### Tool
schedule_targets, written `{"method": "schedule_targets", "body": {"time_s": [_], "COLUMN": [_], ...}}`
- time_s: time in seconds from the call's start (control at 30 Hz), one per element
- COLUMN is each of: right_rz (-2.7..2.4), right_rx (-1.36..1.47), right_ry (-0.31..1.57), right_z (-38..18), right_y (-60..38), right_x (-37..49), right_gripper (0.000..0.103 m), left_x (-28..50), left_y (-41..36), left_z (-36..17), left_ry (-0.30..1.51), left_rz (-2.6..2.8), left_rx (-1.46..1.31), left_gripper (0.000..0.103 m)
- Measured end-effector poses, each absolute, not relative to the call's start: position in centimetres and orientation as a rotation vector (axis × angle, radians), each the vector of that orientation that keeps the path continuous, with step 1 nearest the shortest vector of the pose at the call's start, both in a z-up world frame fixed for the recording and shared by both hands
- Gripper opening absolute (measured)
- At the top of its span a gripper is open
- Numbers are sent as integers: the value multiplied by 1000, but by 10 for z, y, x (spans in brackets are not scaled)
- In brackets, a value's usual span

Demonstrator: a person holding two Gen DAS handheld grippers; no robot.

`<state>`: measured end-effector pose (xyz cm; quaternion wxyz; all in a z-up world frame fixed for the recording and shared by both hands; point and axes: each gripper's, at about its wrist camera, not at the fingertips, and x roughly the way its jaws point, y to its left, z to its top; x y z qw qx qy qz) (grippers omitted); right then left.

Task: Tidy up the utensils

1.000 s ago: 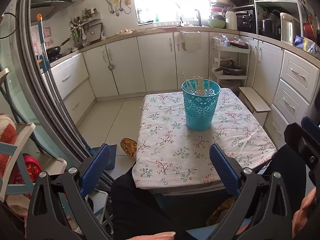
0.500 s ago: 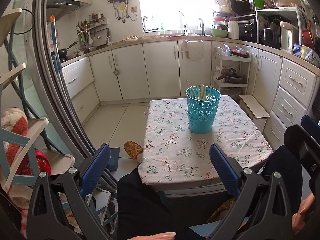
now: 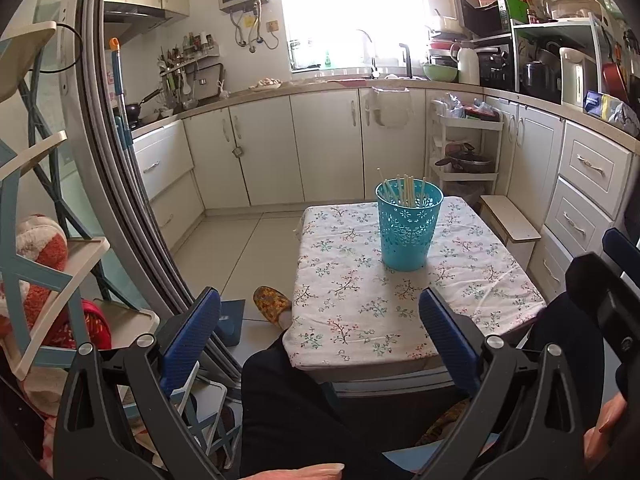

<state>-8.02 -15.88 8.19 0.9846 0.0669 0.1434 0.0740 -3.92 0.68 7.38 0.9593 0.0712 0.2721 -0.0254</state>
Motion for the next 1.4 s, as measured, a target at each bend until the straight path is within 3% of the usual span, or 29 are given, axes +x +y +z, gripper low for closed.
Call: {"method": "schedule_targets", "body": {"time_s": [1.4], "right_rz": [172], "right_rx": [137], "right_ry": [299], "right_z": [84], "right_y": [-156], "right_x": [-78], "right_gripper": [96], "left_x": [-47], "left_y": [20], "left_z": [83], "left_ry": [515], "left_rz": [-70], "left_rx": [105], "left_gripper": [95]}}
